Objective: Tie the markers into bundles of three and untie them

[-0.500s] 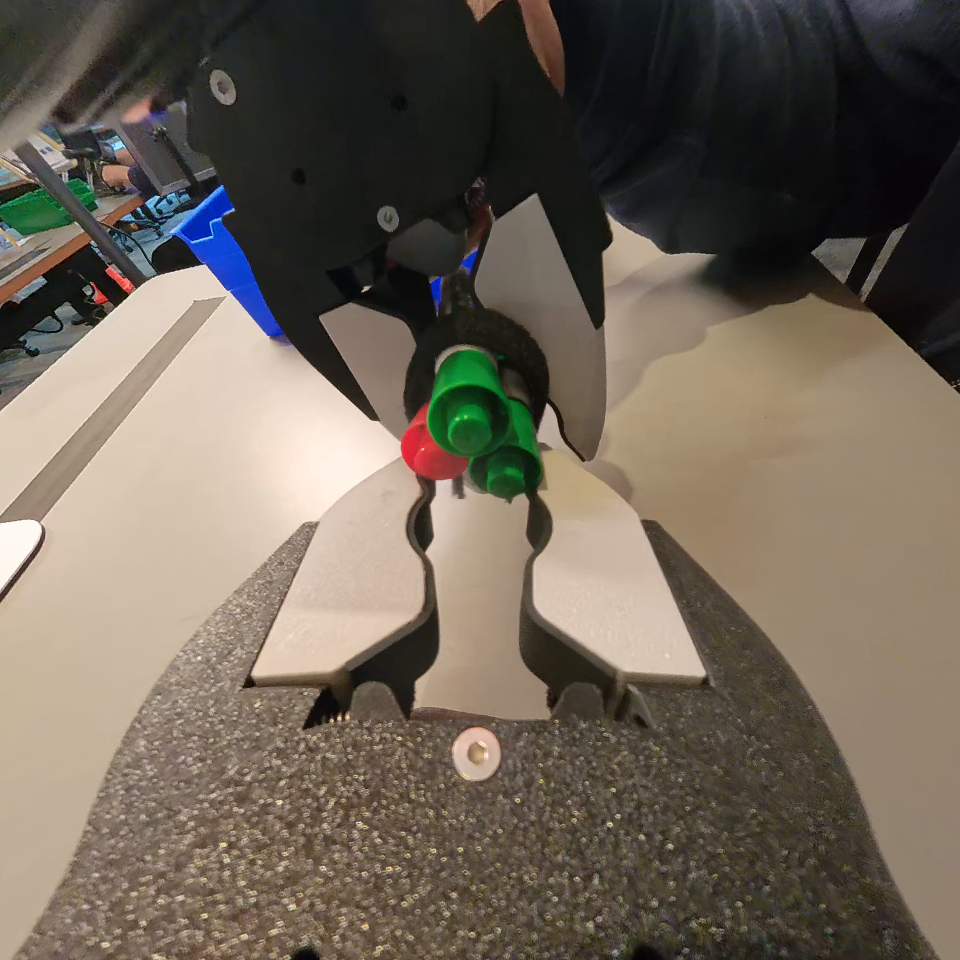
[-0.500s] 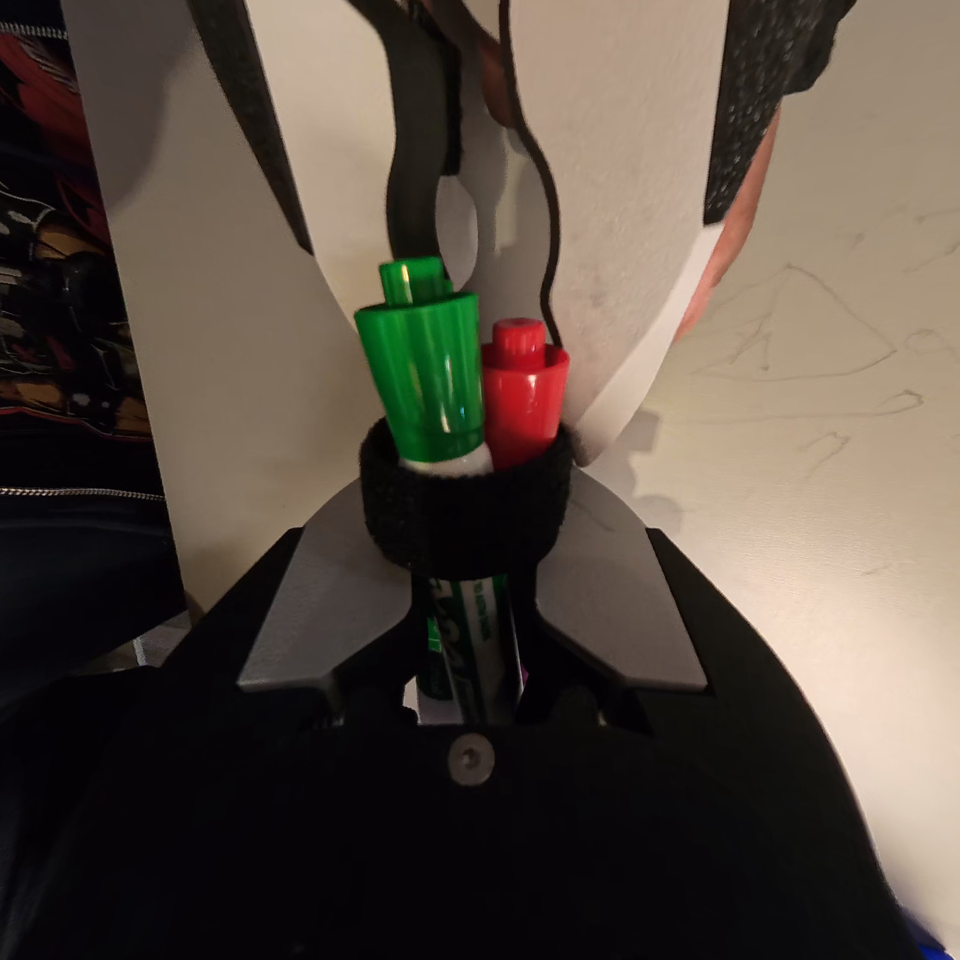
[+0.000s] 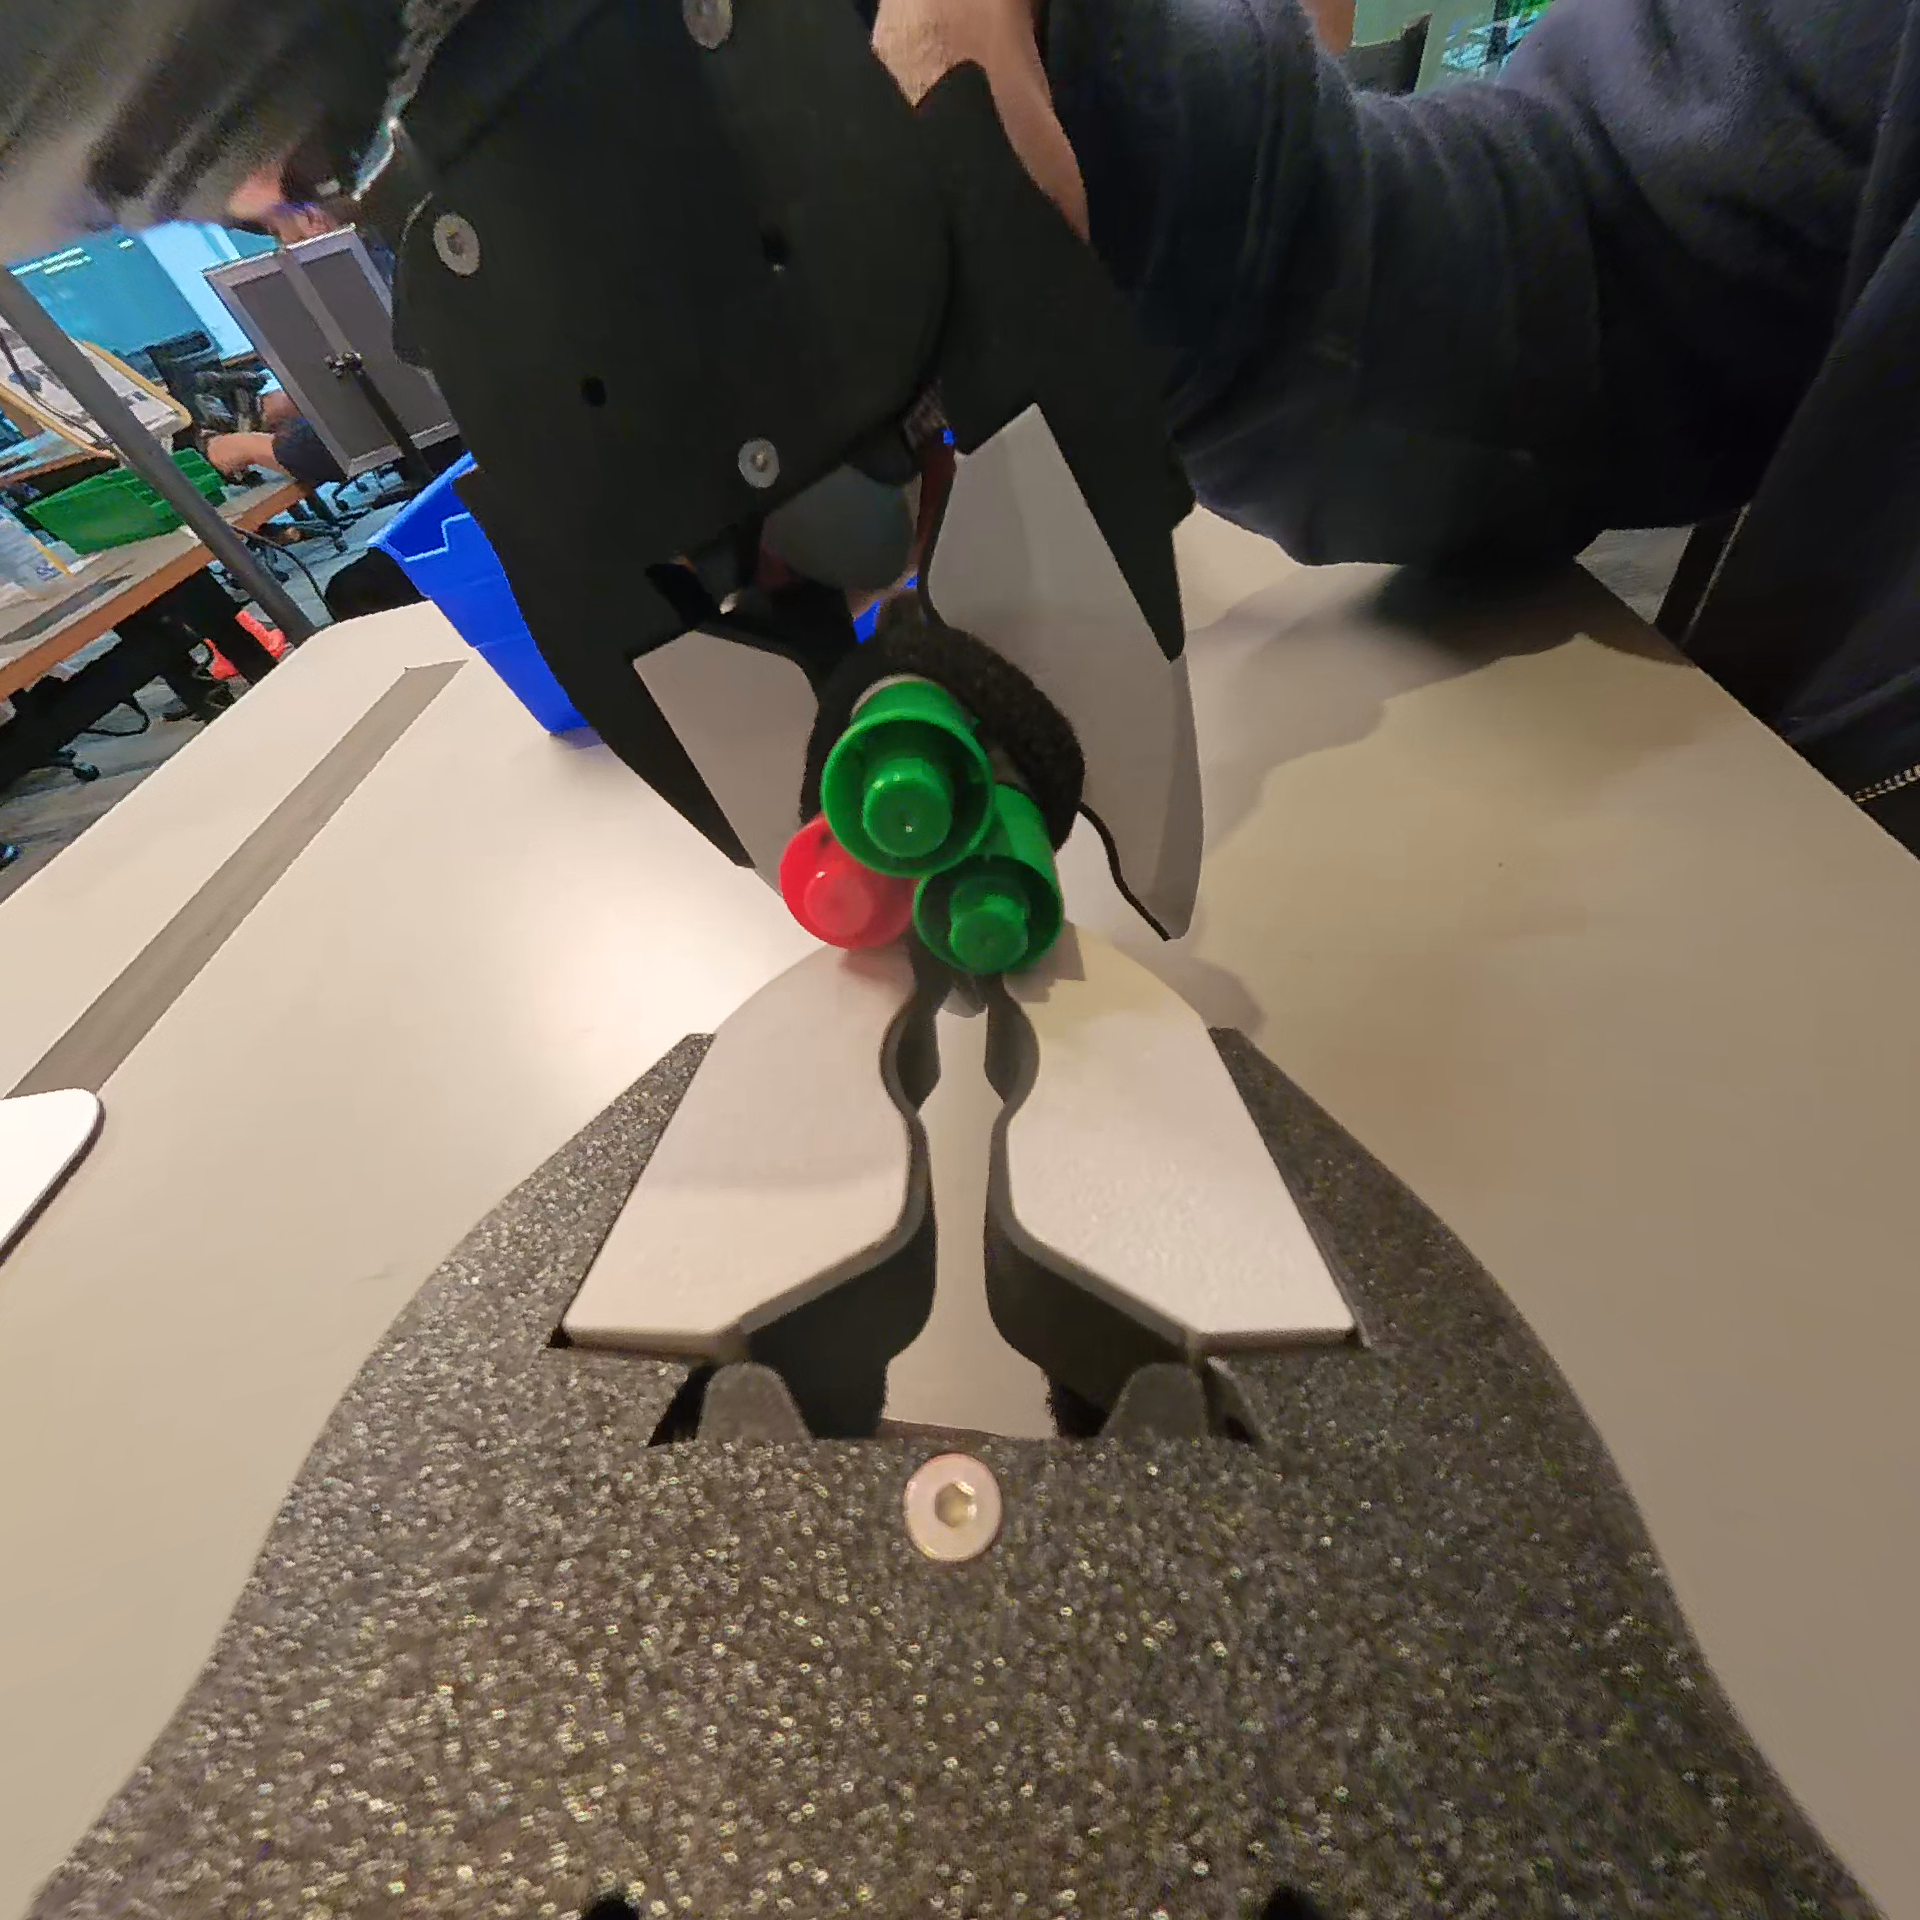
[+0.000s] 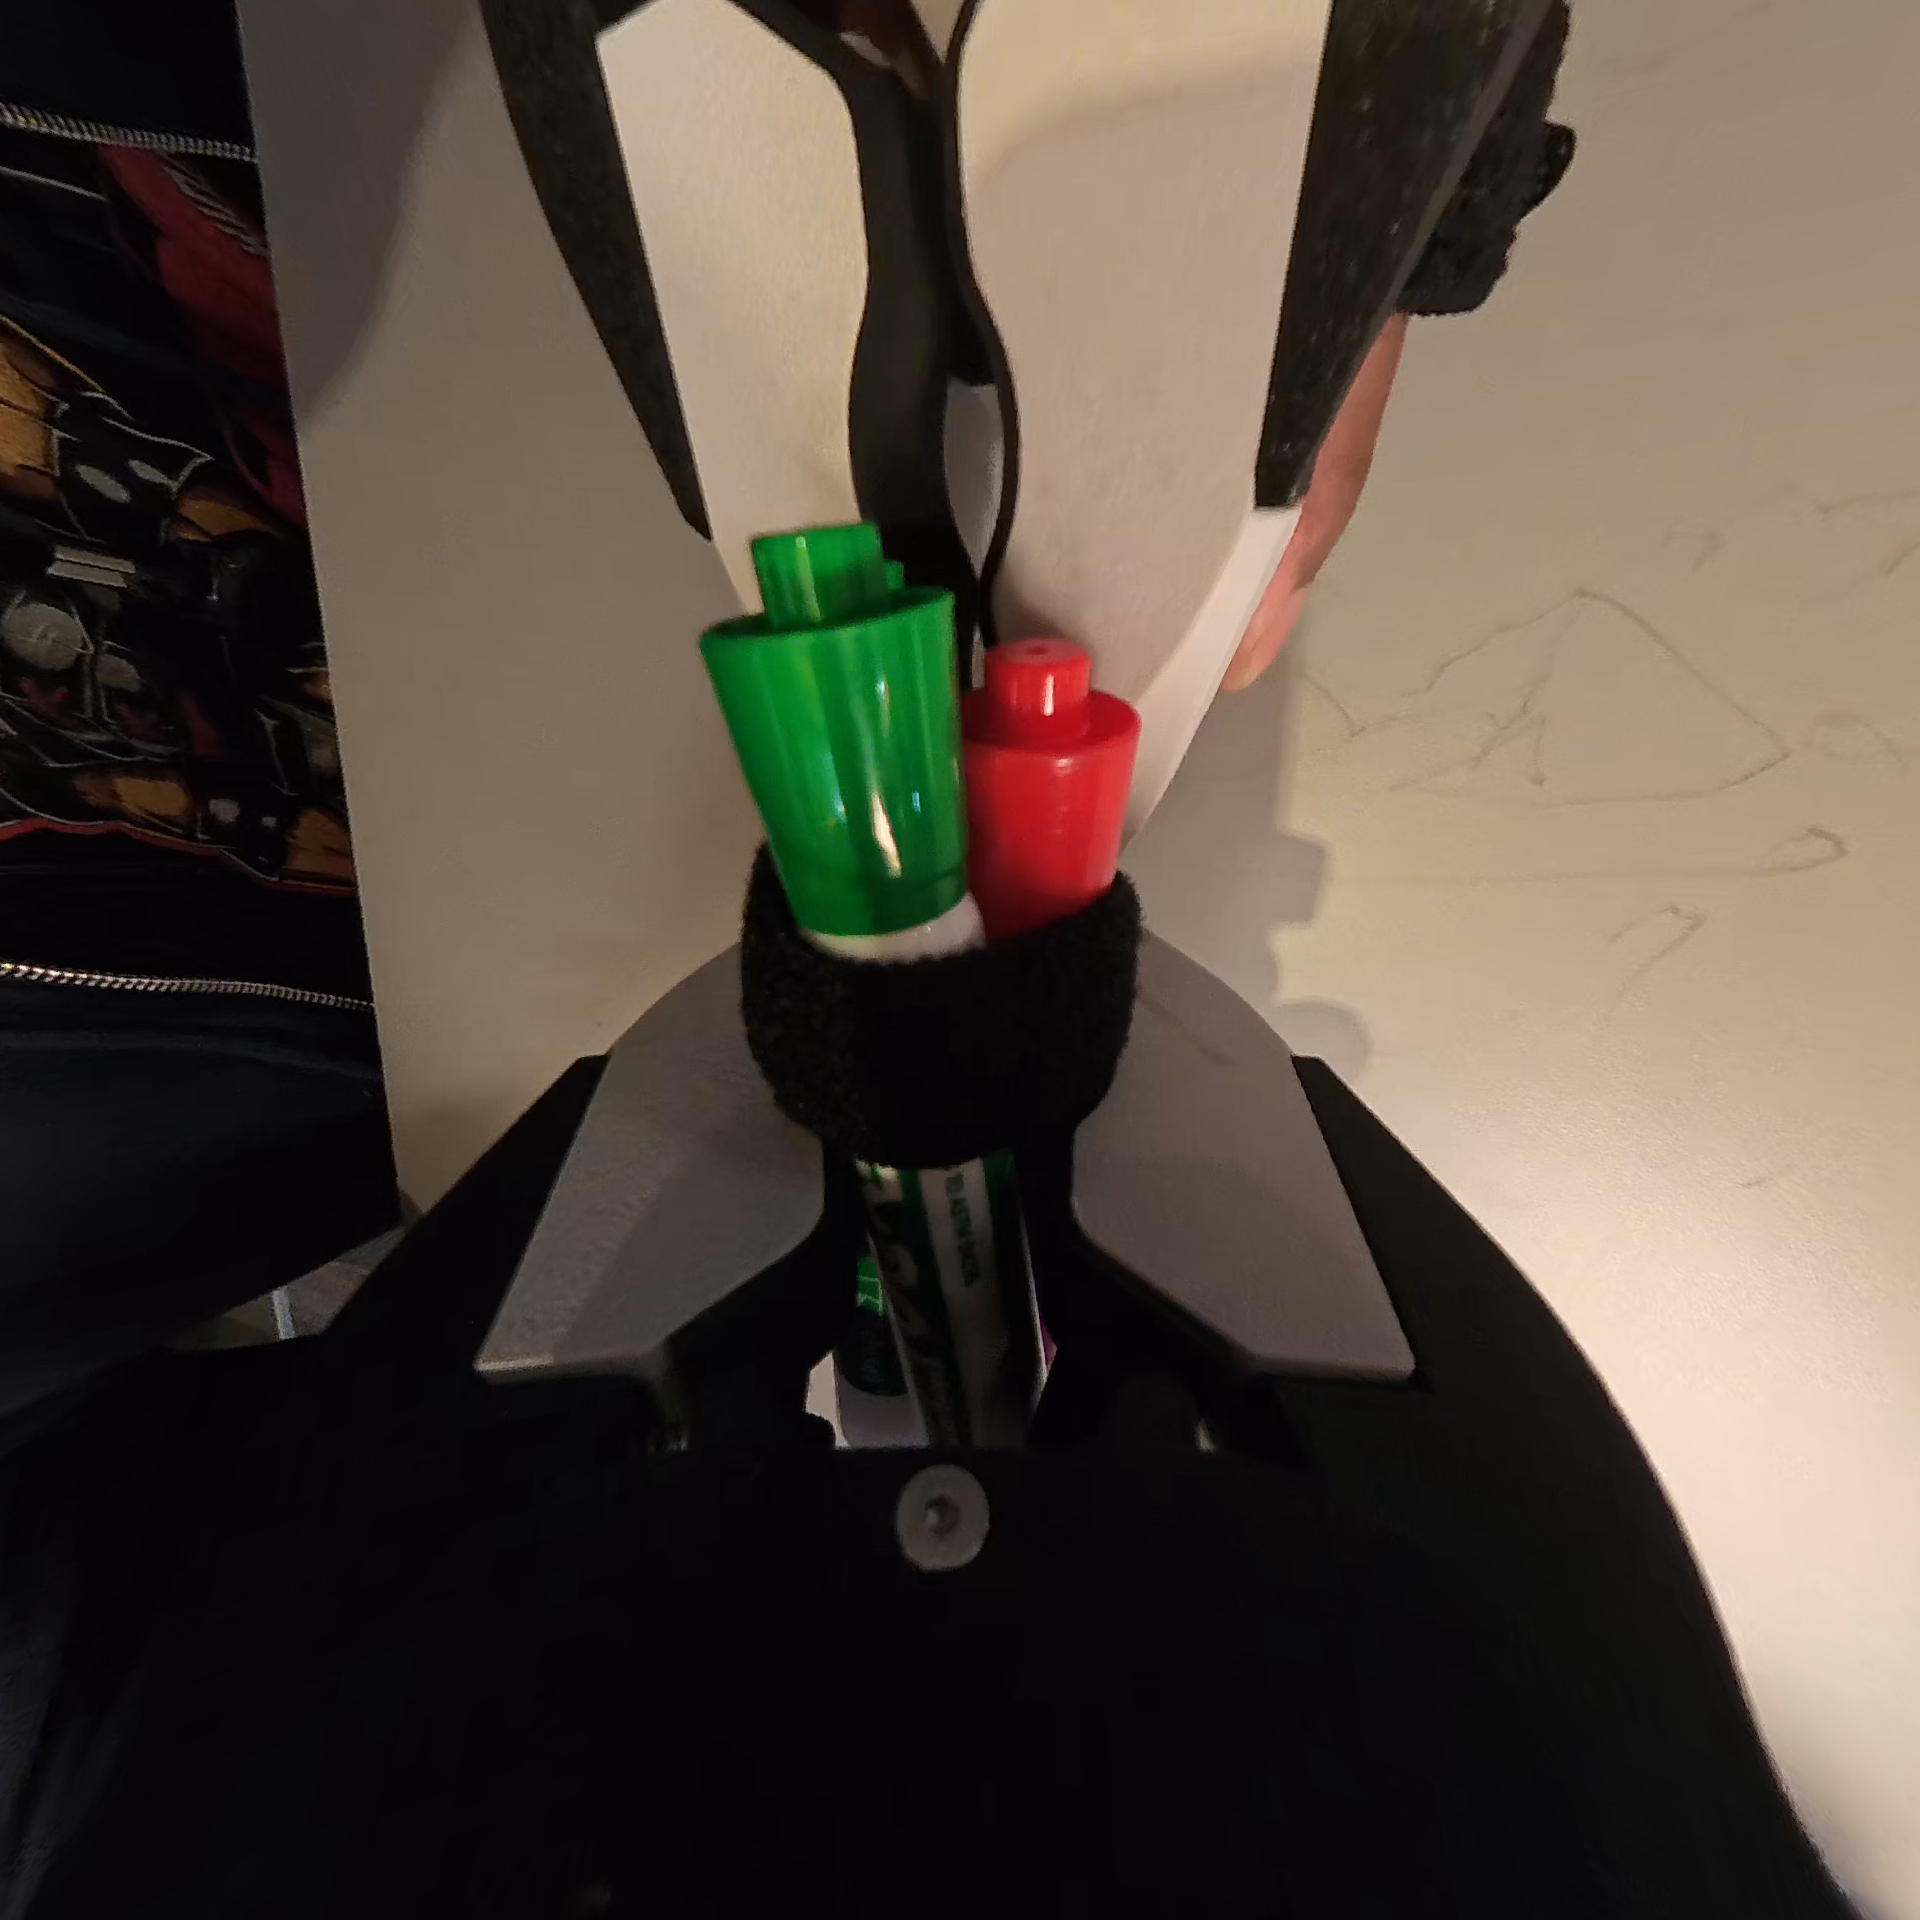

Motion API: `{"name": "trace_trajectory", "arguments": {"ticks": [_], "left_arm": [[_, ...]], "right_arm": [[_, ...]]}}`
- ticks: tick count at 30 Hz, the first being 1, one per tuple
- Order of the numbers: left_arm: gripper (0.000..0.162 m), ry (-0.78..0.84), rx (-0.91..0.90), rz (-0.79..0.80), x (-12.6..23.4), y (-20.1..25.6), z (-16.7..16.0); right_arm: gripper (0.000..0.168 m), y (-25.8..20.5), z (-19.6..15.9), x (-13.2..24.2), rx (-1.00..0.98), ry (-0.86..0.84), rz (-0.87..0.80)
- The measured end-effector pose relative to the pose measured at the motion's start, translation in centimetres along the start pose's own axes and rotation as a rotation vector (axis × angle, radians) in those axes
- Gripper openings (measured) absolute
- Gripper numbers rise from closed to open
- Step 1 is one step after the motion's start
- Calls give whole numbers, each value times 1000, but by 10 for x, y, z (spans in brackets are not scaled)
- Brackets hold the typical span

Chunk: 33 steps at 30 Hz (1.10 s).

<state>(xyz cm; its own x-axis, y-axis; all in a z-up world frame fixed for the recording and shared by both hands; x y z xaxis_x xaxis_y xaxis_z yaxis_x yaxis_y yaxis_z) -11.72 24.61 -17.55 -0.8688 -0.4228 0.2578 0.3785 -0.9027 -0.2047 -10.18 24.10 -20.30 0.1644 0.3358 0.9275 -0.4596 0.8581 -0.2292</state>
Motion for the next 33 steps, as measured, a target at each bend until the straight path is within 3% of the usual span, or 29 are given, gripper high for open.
{"name": "trace_trajectory", "arguments": {"ticks": [17, 26, 33], "left_arm": [[3, 90, 153, -81, 11, -4, 8], [3, 219, 367, -134, 27, -18, 15], [3, 269, 369, -113, 39, -22, 20]], "right_arm": [[42, 1, 10, 11, -71, -33, 33], [41, 10, 27, 24, -143, -85, 107], [41, 12, 39, 30, -157, -122, 126]]}}
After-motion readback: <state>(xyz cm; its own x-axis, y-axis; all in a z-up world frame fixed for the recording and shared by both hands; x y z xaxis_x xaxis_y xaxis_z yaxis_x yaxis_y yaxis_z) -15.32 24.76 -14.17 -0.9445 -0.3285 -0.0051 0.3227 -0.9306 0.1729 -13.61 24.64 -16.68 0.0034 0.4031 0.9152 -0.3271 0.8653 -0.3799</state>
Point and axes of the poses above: each gripper's, where its closed fingertips meet, x back along the fingers, z out of its top, y = z × x across the jaws, the point moved 1 cm from there along x, back along the fingers, and after that the axes turned 3 degrees about -z, right-handed, at the moved point
